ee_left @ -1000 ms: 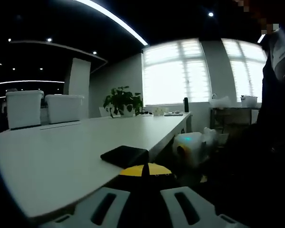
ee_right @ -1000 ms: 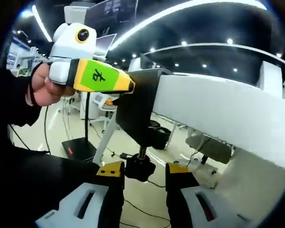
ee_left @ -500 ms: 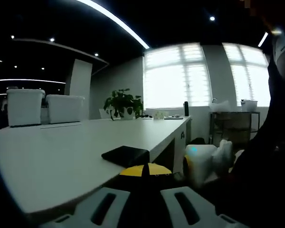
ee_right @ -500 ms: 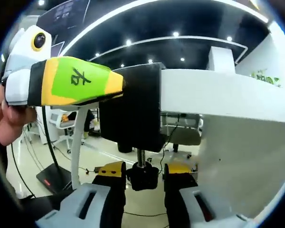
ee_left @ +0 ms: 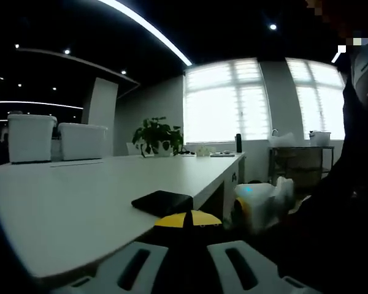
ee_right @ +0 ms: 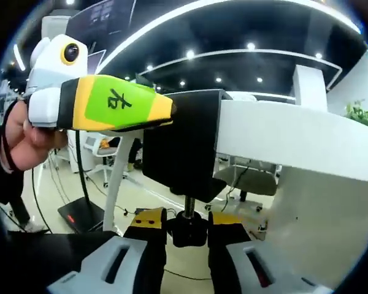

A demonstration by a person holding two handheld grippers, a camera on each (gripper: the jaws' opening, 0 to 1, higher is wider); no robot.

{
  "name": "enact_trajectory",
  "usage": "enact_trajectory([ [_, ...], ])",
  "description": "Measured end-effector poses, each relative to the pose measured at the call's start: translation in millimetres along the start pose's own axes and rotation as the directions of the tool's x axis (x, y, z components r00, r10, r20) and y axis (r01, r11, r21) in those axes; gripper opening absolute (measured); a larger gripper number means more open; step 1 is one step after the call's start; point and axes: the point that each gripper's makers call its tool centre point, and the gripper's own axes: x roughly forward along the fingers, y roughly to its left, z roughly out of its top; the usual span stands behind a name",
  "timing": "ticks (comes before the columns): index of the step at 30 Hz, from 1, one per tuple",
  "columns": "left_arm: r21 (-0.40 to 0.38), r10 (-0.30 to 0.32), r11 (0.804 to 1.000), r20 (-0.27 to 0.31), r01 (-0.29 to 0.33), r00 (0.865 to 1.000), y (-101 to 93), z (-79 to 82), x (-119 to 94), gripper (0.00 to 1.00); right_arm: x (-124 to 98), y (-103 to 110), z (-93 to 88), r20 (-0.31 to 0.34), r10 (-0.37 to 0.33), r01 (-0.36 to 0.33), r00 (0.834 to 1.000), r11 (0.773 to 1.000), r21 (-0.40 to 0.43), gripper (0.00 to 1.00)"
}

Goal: Clamp the fixed fixture on the desktop, loosen the retaining clip, secure it to the edge of the desk, and tighten the retaining clip.

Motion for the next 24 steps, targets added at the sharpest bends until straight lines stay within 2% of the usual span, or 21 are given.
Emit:
enact_trajectory([
  [4,0.008,0.002,1.000,-0.011,-0.002,1.000,-0.4,-0.2,0,0.02,1,4,0.8,0.007,0.120,-0.120,0.993,0.993,-0.018,0.23],
  [5,0.008,0.002,1.000,-0.010,-0.002,1.000,-0.4,-0.2,0,0.02,1,7,2.0,0.013,0.147,-0.146,0.989,0.988,-0.050,0.23],
  [8,0.012,0.006,1.000,-0.008,-0.006,1.000,-0.7,-0.7,0,0.02,0,12,2.5,0.017,0.241,-0.240,0.970,0.970,-0.048,0.23],
  [10,0.014,0.004,1.000,-0.008,-0.004,1.000,-0.8,-0.8,0,0.02,1,14,2.9,0.014,0.270,-0.268,0.963,0.961,-0.073,0.23],
  [14,0.019,0.002,1.000,-0.011,-0.002,1.000,-1.1,-0.8,0,0.02,2,16,3.6,0.017,0.320,-0.318,0.947,0.945,-0.071,0.23],
  [15,0.018,0.003,1.000,-0.011,-0.003,1.000,-1.3,-0.8,0,0.02,0,18,2.2,0.018,0.336,-0.332,0.942,0.937,-0.107,0.23],
  [19,0.013,0.006,1.000,-0.011,-0.006,1.000,-2.0,-0.9,1,0.02,0,21,2.4,0.025,0.350,-0.345,0.937,0.931,-0.118,0.24],
  [22,0.017,0.007,1.000,-0.021,-0.006,1.000,-4.7,-1.3,3,0.02,0,20,2.8,0.023,0.308,-0.304,0.951,0.946,-0.111,0.25],
  [23,0.018,0.007,1.000,-0.024,-0.007,1.000,-4.9,-1.2,3,0.02,0,17,3.5,0.024,0.277,-0.272,0.961,0.954,-0.126,0.26],
  [24,0.016,0.008,1.000,-0.026,-0.007,1.000,-5.0,-1.3,3,0.02,-1,14,2.4,0.015,0.236,-0.233,0.972,0.967,-0.103,0.28],
])
